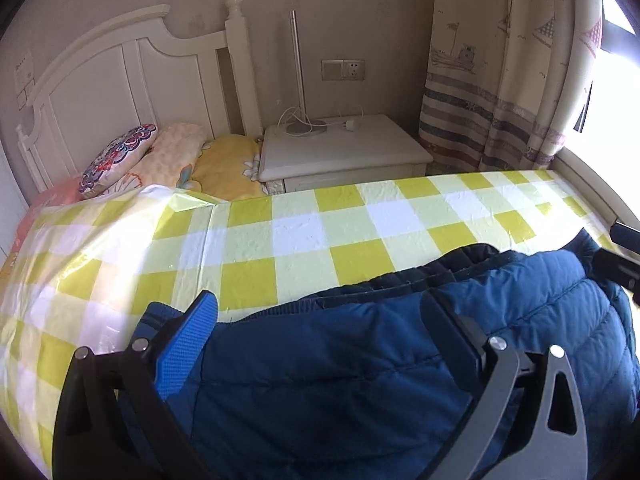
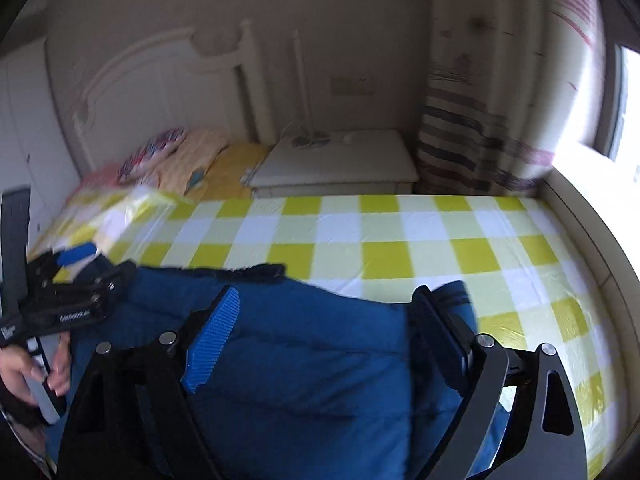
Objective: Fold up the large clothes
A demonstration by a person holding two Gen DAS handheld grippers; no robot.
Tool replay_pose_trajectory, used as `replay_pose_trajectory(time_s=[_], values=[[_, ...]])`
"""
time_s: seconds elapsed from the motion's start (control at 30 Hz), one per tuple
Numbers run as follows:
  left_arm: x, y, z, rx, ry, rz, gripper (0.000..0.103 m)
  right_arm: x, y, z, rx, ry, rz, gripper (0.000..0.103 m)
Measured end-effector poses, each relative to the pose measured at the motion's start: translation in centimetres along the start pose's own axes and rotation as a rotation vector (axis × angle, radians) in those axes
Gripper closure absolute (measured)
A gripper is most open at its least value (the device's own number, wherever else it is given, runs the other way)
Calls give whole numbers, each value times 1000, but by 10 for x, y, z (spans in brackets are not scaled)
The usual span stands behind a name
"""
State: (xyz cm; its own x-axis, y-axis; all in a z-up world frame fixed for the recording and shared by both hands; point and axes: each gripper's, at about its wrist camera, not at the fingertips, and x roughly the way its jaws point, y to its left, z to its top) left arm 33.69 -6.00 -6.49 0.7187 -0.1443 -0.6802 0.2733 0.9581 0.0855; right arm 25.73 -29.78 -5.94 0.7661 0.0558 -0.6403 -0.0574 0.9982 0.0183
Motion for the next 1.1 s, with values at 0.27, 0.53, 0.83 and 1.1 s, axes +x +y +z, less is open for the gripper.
replay_pose_trajectory(time_s=[0.27, 0.53, 0.83, 1.1], values=[[44, 16, -23, -43, 128, -5, 2, 72, 50, -26, -160, 198, -47, 21], [46, 20, -27, -80, 125, -37, 2, 75, 45, -27, -135, 217, -20, 18], [20, 19, -13, -138, 95, -61, 3, 76, 46, -27, -136, 210, -24, 17], [53, -13, -18, 6, 193, 33, 2, 77, 46, -27, -135, 209, -24, 17]])
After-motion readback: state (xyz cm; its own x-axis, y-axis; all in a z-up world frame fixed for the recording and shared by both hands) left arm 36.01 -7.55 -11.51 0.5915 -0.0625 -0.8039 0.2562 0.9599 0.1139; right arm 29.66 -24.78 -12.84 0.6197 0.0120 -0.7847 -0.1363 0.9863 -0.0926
